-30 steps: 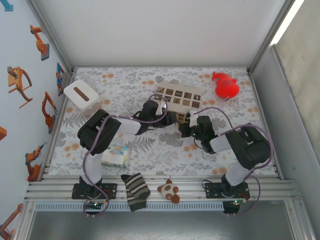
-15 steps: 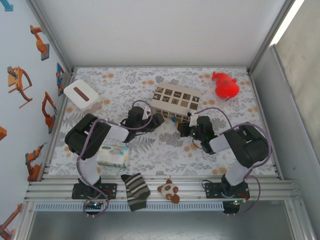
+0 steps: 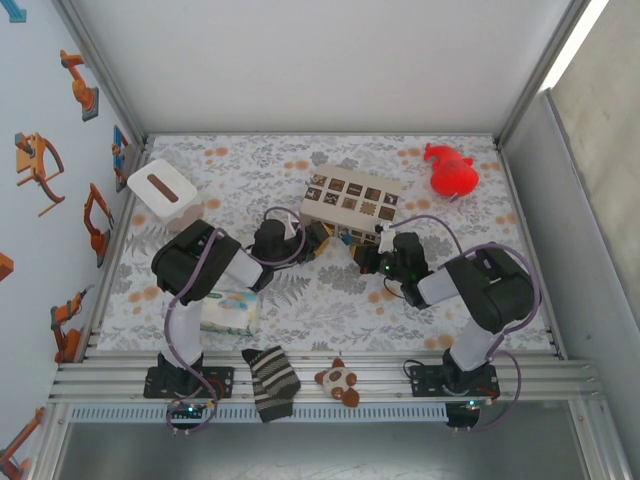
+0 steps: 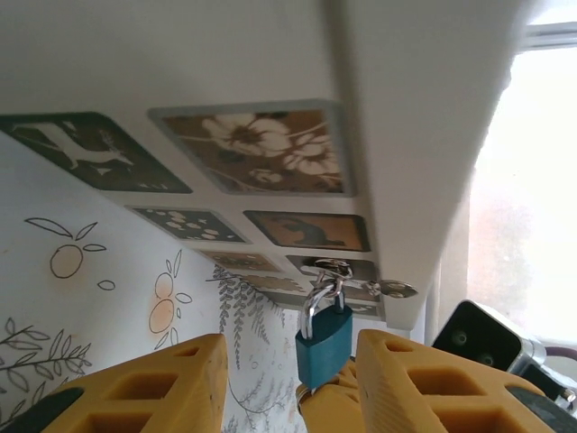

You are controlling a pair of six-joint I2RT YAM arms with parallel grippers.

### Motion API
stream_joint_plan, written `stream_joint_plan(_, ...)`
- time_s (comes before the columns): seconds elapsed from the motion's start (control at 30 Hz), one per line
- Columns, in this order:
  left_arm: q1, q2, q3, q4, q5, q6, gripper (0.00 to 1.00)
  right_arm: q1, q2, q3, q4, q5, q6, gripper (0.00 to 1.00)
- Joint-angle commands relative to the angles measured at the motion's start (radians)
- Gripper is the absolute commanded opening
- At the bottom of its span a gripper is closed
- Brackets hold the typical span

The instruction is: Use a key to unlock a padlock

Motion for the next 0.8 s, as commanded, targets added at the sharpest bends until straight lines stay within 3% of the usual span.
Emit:
stream_joint_plan(0.0,-0.018,0.032,0.042,0.091,0.023,-0.052,0.41,0.006,0.000,0.024,0.072,-0.018,0.017,0.00)
stream_joint_plan(0.77,-0.073,0.106,0.100,0.092,-0.002,-0.082,0.37,0.014,-0.019,0.045,0.003,-0.052,0.067,0.00)
